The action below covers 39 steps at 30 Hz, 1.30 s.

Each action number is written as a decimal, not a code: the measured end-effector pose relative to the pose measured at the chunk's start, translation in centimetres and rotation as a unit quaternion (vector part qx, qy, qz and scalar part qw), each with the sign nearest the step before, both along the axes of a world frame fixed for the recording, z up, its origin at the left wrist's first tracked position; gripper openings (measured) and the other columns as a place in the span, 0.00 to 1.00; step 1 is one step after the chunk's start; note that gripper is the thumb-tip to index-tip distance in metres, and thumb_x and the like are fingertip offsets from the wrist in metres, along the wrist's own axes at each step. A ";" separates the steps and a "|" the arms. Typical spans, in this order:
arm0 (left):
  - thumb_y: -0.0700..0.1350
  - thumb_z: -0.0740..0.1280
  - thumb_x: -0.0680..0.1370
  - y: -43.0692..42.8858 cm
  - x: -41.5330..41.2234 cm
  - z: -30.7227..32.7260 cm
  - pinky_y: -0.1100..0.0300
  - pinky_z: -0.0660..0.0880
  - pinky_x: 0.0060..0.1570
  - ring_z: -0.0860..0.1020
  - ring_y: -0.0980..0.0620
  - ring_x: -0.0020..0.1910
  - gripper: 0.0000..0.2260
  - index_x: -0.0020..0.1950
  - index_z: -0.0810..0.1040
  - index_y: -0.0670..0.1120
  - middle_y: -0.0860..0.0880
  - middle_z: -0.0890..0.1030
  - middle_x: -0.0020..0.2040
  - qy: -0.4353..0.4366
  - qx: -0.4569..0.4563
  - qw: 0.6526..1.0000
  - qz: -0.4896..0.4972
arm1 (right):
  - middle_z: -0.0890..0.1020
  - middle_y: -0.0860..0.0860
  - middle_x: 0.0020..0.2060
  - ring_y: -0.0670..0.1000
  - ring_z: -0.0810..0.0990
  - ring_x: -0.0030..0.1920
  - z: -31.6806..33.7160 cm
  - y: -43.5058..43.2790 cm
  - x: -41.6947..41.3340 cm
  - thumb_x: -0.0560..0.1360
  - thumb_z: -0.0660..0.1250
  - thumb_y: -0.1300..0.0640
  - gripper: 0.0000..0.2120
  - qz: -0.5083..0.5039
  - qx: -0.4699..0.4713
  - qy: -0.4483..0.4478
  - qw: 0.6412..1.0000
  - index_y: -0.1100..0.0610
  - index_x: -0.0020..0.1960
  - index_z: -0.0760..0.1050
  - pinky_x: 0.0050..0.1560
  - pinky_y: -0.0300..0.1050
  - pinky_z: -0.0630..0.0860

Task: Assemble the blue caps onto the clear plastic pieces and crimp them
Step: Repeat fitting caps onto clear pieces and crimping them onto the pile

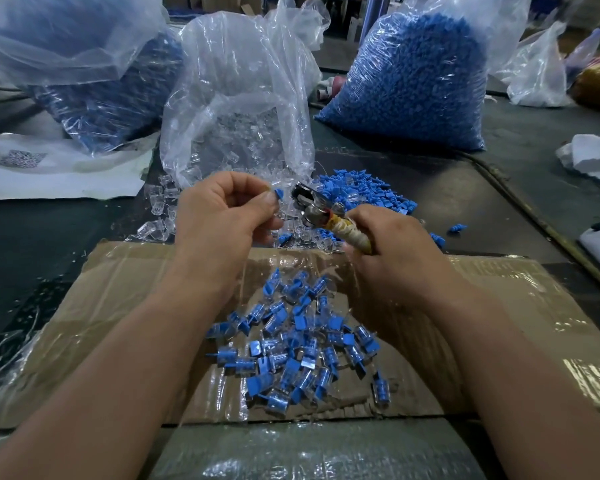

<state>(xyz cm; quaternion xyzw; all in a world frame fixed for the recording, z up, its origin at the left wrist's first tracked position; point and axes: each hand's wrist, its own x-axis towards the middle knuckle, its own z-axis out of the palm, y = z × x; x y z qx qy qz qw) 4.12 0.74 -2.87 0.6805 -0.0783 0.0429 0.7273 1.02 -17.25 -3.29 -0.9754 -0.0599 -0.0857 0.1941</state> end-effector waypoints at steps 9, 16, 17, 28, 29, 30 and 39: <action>0.43 0.72 0.59 1.5 0.4 0.9 0.70 0.63 0.19 0.70 0.59 0.22 0.05 0.33 0.82 0.45 0.51 0.79 0.27 0.087 0.043 0.977 -0.188 | 0.73 0.41 0.37 0.42 0.71 0.39 0.7 -1.0 -0.2 0.66 0.71 0.43 0.13 0.021 -0.062 0.089 0.994 0.48 0.45 0.74 0.36 0.41 0.66; 0.47 0.72 0.66 0.8 0.5 0.1 0.73 0.65 0.20 0.71 0.62 0.21 0.06 0.34 0.79 0.46 0.53 0.78 0.25 0.048 0.118 0.987 -0.100 | 0.72 0.39 0.38 0.39 0.69 0.40 0.7 -1.1 0.1 0.62 0.73 0.40 0.18 0.025 -0.069 0.124 0.990 0.46 0.47 0.74 0.36 0.38 0.63; 0.44 0.72 0.69 0.8 0.9 -0.4 0.74 0.66 0.23 0.73 0.63 0.24 0.04 0.35 0.79 0.48 0.55 0.78 0.27 0.009 0.166 0.985 -0.040 | 0.71 0.39 0.39 0.39 0.68 0.40 0.7 -1.2 0.1 0.62 0.74 0.40 0.20 0.024 -0.067 0.130 0.989 0.46 0.50 0.74 0.37 0.38 0.63; 0.55 0.69 0.72 -0.2 2.5 -3.8 0.49 0.70 0.61 0.73 0.49 0.58 0.21 0.63 0.73 0.51 0.48 0.76 0.58 -0.037 0.465 0.884 -0.038 | 0.68 0.44 0.53 0.45 0.67 0.55 1.0 -1.9 -0.3 0.60 0.74 0.39 0.40 0.042 -0.060 0.196 0.978 0.49 0.68 0.66 0.55 0.41 0.65; 0.55 0.70 0.71 -0.3 2.5 -3.7 0.49 0.70 0.61 0.74 0.49 0.57 0.20 0.61 0.74 0.52 0.48 0.76 0.57 -0.033 0.462 0.885 -0.038 | 0.68 0.44 0.53 0.45 0.66 0.55 1.0 -1.9 -0.2 0.60 0.74 0.39 0.40 0.042 -0.061 0.195 0.978 0.49 0.68 0.66 0.55 0.41 0.66; 0.55 0.70 0.71 -0.3 2.5 -3.7 0.50 0.71 0.59 0.74 0.49 0.55 0.16 0.57 0.75 0.53 0.48 0.76 0.55 -0.035 0.458 0.887 -0.038 | 0.68 0.44 0.52 0.45 0.66 0.55 1.0 -1.9 -0.2 0.60 0.74 0.39 0.40 0.041 -0.062 0.194 0.978 0.49 0.68 0.66 0.55 0.42 0.66; 0.55 0.67 0.74 -0.2 2.5 -3.7 0.57 0.65 0.54 0.69 0.51 0.54 0.14 0.58 0.74 0.57 0.51 0.69 0.50 -0.047 0.492 0.868 -0.050 | 0.67 0.44 0.54 0.45 0.66 0.56 0.9 -1.7 -0.2 0.61 0.73 0.38 0.40 0.039 -0.078 0.195 0.977 0.49 0.69 0.64 0.60 0.47 0.67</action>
